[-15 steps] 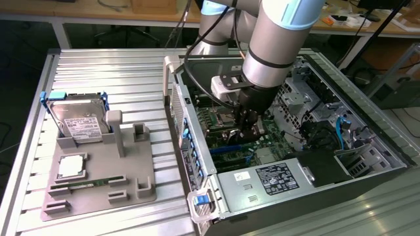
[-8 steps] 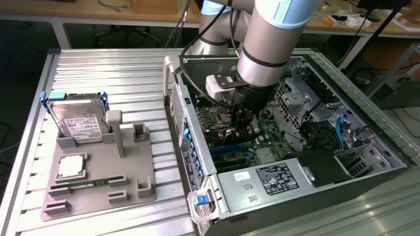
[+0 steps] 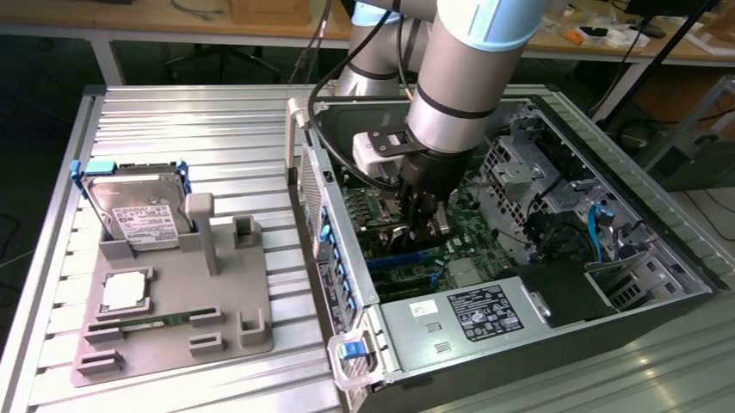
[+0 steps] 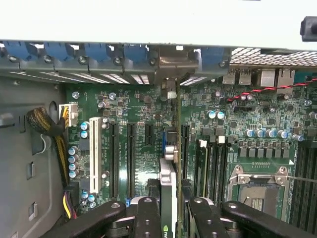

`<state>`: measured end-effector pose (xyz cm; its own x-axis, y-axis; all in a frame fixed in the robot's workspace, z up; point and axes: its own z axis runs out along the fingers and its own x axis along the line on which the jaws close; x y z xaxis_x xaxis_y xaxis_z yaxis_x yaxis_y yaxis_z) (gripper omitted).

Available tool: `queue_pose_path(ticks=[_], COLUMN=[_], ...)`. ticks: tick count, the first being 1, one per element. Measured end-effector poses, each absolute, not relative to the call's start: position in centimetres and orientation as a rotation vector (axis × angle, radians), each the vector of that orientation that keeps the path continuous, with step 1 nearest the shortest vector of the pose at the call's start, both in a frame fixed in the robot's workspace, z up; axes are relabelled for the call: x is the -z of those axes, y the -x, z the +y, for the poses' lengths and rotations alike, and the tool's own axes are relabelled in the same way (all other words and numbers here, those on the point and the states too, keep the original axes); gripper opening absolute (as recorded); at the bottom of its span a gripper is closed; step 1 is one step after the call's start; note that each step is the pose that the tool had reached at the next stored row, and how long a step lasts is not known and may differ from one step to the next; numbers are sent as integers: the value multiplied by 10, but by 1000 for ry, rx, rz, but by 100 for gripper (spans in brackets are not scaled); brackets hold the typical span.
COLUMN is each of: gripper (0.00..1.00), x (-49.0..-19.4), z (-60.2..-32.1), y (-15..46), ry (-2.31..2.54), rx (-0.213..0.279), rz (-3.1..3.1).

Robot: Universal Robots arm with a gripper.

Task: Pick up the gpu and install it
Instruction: 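Insert the gpu into the slot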

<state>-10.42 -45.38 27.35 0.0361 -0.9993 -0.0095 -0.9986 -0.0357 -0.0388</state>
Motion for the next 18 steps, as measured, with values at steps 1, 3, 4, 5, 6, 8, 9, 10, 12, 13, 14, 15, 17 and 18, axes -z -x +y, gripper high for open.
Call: queue_pose_path(ticks=[1,3,4,5,6,8,9,10,12,13,14,15,17,18], gripper=[27,27,27,27,27,27,27,27,27,27,27,27,27,27], x=[-274,-273,-273,-273,-273,-273,-273,-273,-273,-273,-273,-273,-272,-272], z=[-454,-454,-454,-454,-454,-455,-455,-455,-455,-455,-455,-455,-455,-455], y=[104,104,104,103,103,101,101,100,100,100,100,100,100,100], ry=[2236,2237,2239,2244,2248,2251,2251,2251,2251,2251,2251,2251,2251,2251], rx=[31,28,20,9,-1,-7,-8,-8,-8,-8,-8,-8,-8,-8], rz=[2157,2158,2161,2165,2169,2172,2172,2172,2172,2172,2172,2172,2172,2172])
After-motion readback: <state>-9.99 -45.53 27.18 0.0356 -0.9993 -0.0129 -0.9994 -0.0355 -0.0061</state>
